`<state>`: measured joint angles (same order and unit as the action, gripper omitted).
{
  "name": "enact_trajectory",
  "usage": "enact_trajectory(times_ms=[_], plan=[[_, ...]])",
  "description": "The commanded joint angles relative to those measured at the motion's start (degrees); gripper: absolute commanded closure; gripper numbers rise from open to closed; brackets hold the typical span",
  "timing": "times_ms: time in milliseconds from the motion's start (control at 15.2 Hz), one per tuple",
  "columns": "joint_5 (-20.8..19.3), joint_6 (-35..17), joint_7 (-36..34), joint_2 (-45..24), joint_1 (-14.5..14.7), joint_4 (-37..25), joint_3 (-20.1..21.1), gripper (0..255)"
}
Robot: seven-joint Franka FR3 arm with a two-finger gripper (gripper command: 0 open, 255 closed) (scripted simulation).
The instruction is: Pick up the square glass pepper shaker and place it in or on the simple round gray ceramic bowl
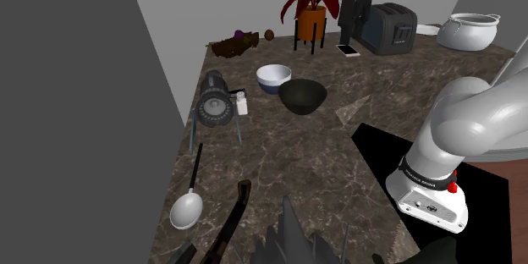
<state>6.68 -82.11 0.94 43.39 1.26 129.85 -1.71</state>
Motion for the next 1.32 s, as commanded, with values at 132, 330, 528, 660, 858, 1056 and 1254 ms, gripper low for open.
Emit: enact_trajectory(times_ms=[132, 330, 528, 660, 858, 1056, 1254], plan=[[0.2, -3.5, -0.6, -3.0, 0.3, 0.2, 1.1, 0], [0.4, -8.6, -1.6, -7.8, 0.6, 0.0, 2.7, 0], [0.3, -13.3, -2.7, -13.1, 0.9, -1.0, 4.2, 0], [0.1, -16.3, -3.5, -16.8, 1.0, -2.0, 5.1, 0], [-0.5, -20.3, -4.8, -22.7, 1.2, -4.1, 6.5, 0], [-1.4, -23.9, -6.3, -28.7, 1.4, -6.9, 7.7, 0], [-2.8, -26.9, -7.9, -35.0, 1.6, -10.5, 8.7, 0]])
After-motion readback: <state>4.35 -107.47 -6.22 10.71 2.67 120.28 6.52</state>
